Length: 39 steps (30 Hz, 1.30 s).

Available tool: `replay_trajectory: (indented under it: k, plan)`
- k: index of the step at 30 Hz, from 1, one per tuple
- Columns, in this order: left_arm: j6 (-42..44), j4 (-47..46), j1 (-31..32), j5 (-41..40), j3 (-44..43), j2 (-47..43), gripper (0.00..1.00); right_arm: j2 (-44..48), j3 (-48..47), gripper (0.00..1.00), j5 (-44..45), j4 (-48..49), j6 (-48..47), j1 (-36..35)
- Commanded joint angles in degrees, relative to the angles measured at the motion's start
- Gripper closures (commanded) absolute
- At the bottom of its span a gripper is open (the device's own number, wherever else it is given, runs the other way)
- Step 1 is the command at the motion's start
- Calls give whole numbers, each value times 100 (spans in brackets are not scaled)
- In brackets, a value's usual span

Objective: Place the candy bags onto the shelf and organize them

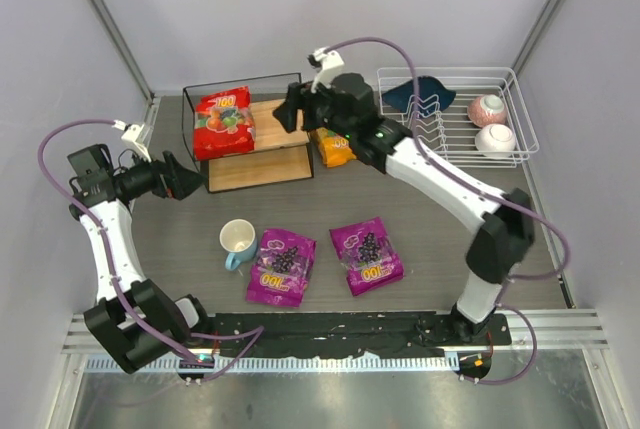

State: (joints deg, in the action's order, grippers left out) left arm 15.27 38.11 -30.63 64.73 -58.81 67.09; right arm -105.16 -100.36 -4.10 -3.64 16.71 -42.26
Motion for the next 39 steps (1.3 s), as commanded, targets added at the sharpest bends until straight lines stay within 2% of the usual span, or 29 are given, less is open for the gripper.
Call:
replay_trajectory:
  k: [1, 6, 11, 17, 24, 28, 30, 39]
  plan:
    - [-15, 65, -39, 251, -245, -152, 0, 1417, 1419, 28, 919, 136, -203, 51]
    - [-24, 100, -39, 137, -254, -222, 0, 2481, 3257, 28, 964, -408, 147, 78]
    - [-24, 127, -39, 14, -193, -319, 0, 3010, 4759, 27, 1007, -445, 719, 60]
    - [73, 276, -48, -101, -175, -416, 0, 3537, 5455, 25, 1359, -954, 1184, 60]
    - [-225, 13, -39, -13, -140, -372, 0, 4670, 6220, 14, 1903, -1324, 1669, 69]
    - [-437, -233, -39, 48, -70, -311, 0, 4664, 6222, 12, 2290, -1184, 1643, 130]
    - [-454, -225, -39, 66, -78, -284, 0, 4278, 6002, 11, 2308, -895, 1442, 252]
    - [-296, -40, -48, -127, -113, -433, 0, 1905, 3885, 11, 948, 170, 650, 1360]
